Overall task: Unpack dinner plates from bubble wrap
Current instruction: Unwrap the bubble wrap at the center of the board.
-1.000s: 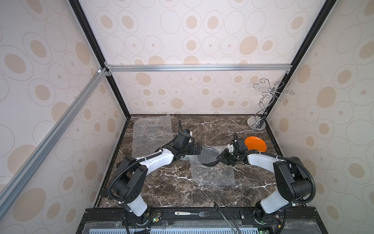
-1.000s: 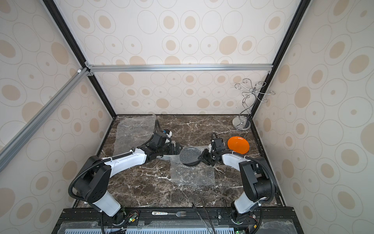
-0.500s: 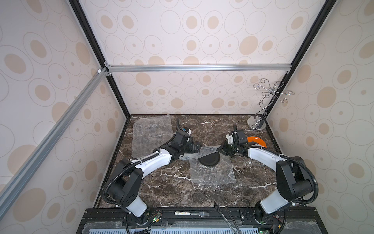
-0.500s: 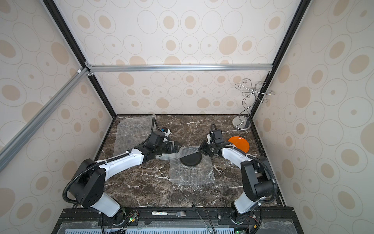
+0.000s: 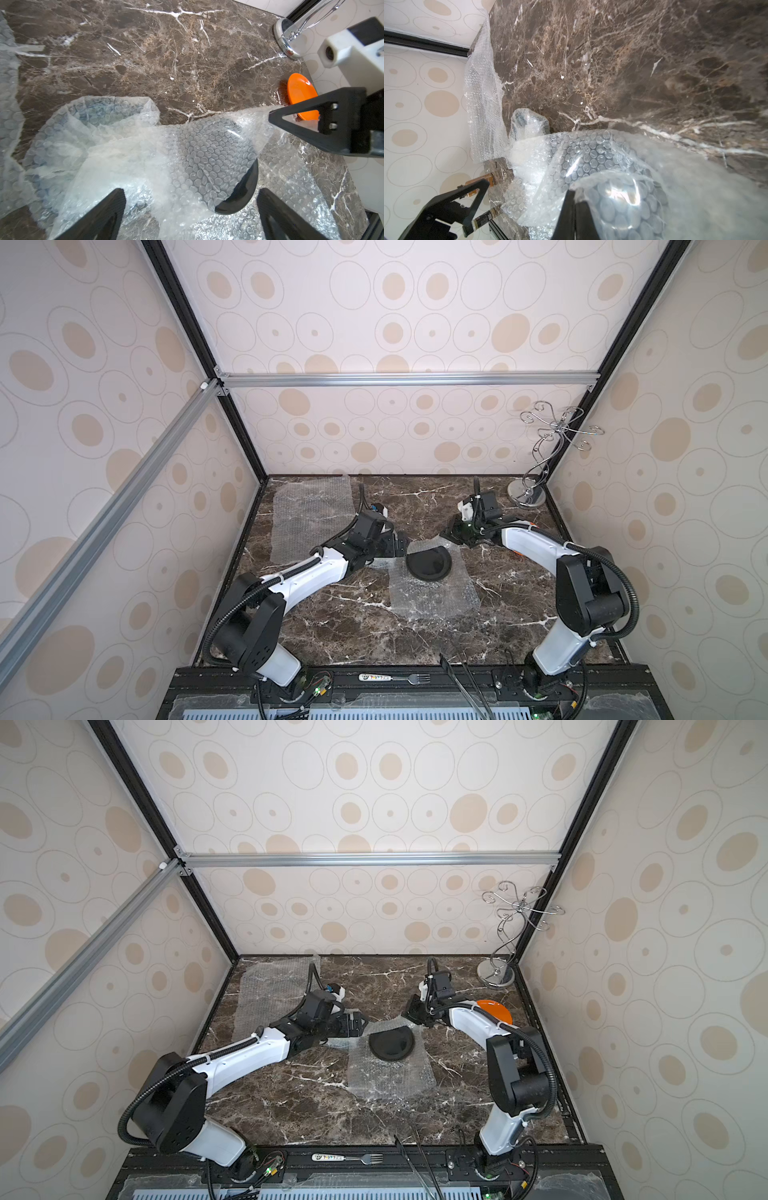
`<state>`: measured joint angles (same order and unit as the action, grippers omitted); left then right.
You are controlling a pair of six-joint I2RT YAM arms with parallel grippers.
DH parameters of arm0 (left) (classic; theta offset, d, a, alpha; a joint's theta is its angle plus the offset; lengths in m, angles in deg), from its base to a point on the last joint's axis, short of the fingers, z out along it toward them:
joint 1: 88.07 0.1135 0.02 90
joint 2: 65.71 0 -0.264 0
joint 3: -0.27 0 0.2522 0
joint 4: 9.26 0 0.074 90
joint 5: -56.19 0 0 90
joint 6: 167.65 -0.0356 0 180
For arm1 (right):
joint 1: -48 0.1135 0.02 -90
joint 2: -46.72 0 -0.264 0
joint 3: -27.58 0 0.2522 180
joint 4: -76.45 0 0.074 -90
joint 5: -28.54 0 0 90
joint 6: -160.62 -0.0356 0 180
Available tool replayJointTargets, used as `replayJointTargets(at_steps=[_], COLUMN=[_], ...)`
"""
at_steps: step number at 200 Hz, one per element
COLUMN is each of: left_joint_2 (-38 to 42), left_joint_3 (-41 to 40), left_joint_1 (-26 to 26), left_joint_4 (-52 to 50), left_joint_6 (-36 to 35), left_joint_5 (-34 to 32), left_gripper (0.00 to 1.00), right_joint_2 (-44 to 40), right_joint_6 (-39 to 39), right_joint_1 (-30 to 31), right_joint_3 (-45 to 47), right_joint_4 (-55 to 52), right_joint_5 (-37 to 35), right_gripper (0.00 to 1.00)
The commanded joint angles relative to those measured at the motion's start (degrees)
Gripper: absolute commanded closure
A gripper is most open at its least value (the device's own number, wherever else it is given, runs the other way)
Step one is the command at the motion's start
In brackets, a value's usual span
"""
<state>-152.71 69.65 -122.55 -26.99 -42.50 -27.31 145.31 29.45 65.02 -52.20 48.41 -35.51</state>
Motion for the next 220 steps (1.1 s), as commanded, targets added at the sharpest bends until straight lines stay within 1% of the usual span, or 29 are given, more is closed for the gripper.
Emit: replayJointTargets(at_steps=[1,15,32,58,77,97,118,176,193,199,220], left_joint_2=[1.2,0.9,0.9,0.4,-0.4,-1.0,-1.5,-1.5,-1.1,-0.9,-0.3], left_joint_3=[-0.4,-0.4,-0.3,-0.5,-0.2,0.3,0.6,0.1,-0.1,-0.3,-0.9], left_joint_1=[0.4,0.5,0.5,0.6,0.7,0.8,0.9,1.1,1.2,1.2,1.2], left_joint_4=[-0.6,-0.4,0.2,1.7,2.4,2.4,2.3,2.5,2.1,2.1,2.2], left_joint_6=[0.2,0.2,0.0,0.0,0.0,-0.3,-0.7,-0.3,-0.3,-0.3,-0.2], left_joint_5=[-0.8,-0.4,-0.2,0.6,1.5,1.8,1.9,2.4,2.3,2.2,1.9], left_gripper=[0.0,0.0,0.0,0.0,0.0,0.0,0.0,0.0,0.0,0.0,0.0], right_joint_2=[-1.6,-2.9,-4.4,-7.8,-9.6,-11.7,-12.6,-6.7,-6.2,-6.4,-8.4], right_joint_6=[0.9,1.2,1.6,1.9,2.2,1.9,1.6,2.1,1.4,1.2,-0.2], right_joint_1=[-0.2,-0.1,-0.1,-0.1,-0.1,-0.1,-0.4,-0.4,-0.4,-0.1,0.5], right_joint_3=[-0.3,0.7,1.8,4.8,7.1,10.1,12.2,9.6,9.6,9.8,11.5], right_joint_4=[-2.2,-3.0,-4.8,-6.7,-8.4,-8.6,-8.3,-7.3,-6.9,-7.2,-9.5], right_joint_5=[0.6,0.4,0.5,0.2,0.8,0.8,0.4,1.4,2.0,1.8,-0.5], right_gripper=[0.91,0.84,0.72,0.58,0.49,0.46,0.44,0.45,0.45,0.43,0.35])
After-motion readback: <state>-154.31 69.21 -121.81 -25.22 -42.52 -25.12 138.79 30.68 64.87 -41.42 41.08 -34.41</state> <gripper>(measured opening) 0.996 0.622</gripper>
